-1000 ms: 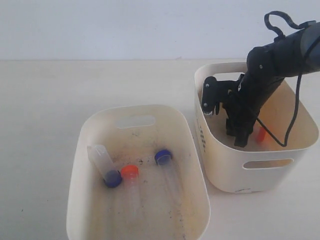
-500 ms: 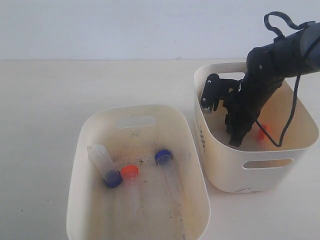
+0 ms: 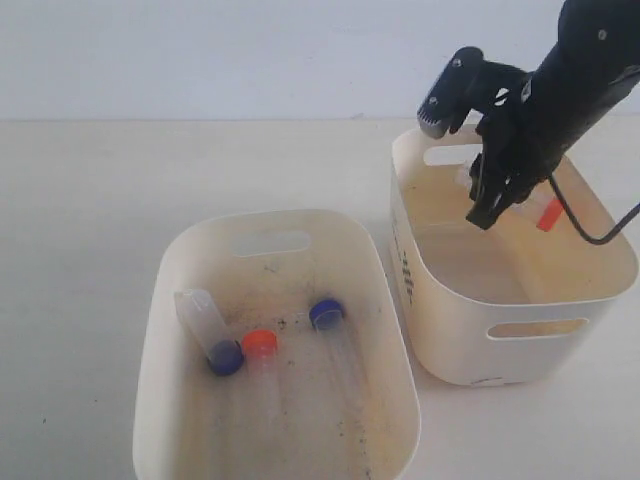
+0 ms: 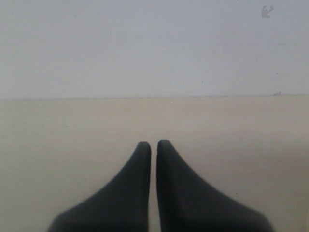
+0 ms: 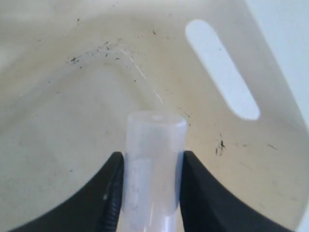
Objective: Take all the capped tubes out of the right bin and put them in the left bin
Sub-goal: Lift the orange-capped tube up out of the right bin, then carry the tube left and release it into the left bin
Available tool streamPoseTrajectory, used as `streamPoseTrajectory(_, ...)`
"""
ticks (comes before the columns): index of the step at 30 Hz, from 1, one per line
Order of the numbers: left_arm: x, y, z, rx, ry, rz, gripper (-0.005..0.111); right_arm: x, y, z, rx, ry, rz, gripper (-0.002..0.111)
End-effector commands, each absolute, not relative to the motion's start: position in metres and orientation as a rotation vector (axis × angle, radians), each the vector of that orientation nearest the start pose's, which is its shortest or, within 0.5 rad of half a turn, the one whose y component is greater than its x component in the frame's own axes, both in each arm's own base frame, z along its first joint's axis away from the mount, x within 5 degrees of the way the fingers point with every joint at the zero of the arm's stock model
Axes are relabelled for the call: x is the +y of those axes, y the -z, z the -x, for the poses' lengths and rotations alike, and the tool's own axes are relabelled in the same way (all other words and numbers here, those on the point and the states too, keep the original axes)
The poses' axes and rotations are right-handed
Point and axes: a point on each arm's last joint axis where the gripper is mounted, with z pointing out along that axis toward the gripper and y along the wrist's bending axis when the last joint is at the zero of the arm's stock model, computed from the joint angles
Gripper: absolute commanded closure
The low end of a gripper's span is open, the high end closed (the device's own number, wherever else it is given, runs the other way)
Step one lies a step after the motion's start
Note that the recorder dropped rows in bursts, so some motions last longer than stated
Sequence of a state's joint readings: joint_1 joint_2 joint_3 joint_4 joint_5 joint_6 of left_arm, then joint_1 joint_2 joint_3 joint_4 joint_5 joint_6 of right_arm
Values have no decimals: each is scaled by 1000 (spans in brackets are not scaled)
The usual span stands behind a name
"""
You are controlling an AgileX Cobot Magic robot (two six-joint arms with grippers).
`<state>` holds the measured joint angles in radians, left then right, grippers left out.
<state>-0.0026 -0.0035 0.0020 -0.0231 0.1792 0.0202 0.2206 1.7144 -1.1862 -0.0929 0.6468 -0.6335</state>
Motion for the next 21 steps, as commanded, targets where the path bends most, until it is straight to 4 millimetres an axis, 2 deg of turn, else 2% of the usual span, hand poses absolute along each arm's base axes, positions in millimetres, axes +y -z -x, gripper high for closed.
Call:
streamPoseTrajectory(1,-1,-198,-56,1655,19,-3,103,69,-267,-334,2380,222,1034,108)
streamPoseTrajectory(4,-1,-198,-56,1655,19,-3,103,65,-305,-314,2346,172,820,108)
streamPoseTrajectory(8,-1,-198,-56,1655,19,-3,103,62,-327,-295,2346,107,684,108)
streamPoseTrajectory(15,-1,-198,-56,1655,19,-3,103,65,-347,-266,2400,-68,571,108)
streamPoseTrajectory(21,-1,-198,-56,1655,19,-3,103,72,-353,-254,2439,-258,463,108)
